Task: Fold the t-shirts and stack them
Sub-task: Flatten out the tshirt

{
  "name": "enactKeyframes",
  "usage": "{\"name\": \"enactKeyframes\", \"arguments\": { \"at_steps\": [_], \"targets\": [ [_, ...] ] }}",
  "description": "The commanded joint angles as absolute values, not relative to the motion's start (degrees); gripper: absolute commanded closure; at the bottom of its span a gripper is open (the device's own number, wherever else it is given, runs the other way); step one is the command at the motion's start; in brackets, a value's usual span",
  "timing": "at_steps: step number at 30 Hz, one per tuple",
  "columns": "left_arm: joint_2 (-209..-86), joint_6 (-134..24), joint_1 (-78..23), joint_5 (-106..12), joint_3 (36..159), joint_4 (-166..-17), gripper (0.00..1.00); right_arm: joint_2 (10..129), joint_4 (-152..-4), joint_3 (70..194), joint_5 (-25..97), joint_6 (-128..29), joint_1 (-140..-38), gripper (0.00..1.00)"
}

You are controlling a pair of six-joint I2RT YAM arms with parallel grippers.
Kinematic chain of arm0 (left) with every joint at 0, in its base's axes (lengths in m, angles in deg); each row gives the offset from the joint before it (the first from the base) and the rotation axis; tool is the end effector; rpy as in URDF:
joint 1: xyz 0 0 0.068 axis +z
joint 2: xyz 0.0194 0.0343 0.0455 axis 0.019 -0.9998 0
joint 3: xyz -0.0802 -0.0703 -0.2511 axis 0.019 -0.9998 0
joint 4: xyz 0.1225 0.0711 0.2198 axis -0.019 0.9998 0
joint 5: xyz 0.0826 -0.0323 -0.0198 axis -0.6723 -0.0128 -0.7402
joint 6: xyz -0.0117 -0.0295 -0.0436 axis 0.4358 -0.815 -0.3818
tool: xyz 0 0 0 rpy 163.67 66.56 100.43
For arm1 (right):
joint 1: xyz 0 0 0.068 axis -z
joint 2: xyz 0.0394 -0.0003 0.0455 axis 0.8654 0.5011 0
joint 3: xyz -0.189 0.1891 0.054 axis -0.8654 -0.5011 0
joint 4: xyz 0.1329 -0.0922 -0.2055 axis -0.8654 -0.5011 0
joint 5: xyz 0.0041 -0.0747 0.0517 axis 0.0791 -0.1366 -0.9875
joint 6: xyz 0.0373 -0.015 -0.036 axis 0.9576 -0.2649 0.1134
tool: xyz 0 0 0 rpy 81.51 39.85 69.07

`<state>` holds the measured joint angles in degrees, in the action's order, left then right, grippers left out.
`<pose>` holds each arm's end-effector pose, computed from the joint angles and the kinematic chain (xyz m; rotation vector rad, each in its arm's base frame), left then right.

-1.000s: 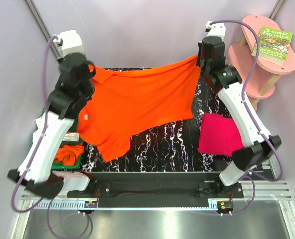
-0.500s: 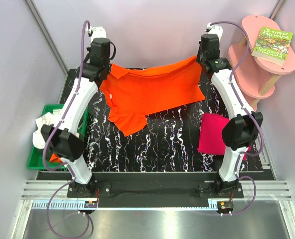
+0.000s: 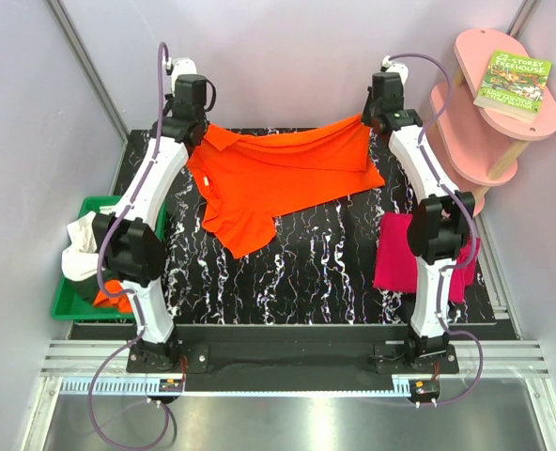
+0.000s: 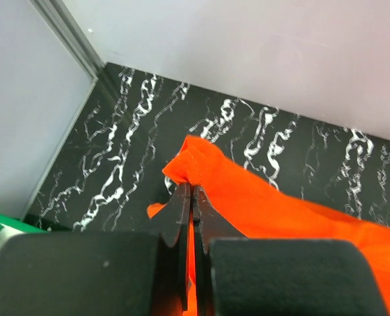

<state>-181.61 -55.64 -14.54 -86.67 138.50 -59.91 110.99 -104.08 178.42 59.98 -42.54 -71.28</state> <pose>0.4356 -0.0851 0.3931 -0.3144 1.9304 0.2590 0.4969 0.0899 0.3415 0.2117 2.0210 -0.0102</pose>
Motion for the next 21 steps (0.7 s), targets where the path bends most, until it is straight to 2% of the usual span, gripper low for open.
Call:
{"name": "enactKeyframes", "arguments": {
  "at_steps": [1,15,21],
  "targets": [
    [-173.1,-56.2,-15.9,-86.6,134.2,-65.4,1.00,107.1,-102.6,178.7,57.9,-40.9,-70.9,1.00],
    [-169.8,-61.4,-15.9,-83.0,119.6,-67.5,1.00,94.9,-98.8,160.0,58.9,-41.2,-71.9,1.00],
    [-160.0,-56.7,-24.1,-90.0,119.3,-64.8,1.00,86.5,-99.5,155.3,61.1,-42.2,-74.8,1.00]
  ]
}}
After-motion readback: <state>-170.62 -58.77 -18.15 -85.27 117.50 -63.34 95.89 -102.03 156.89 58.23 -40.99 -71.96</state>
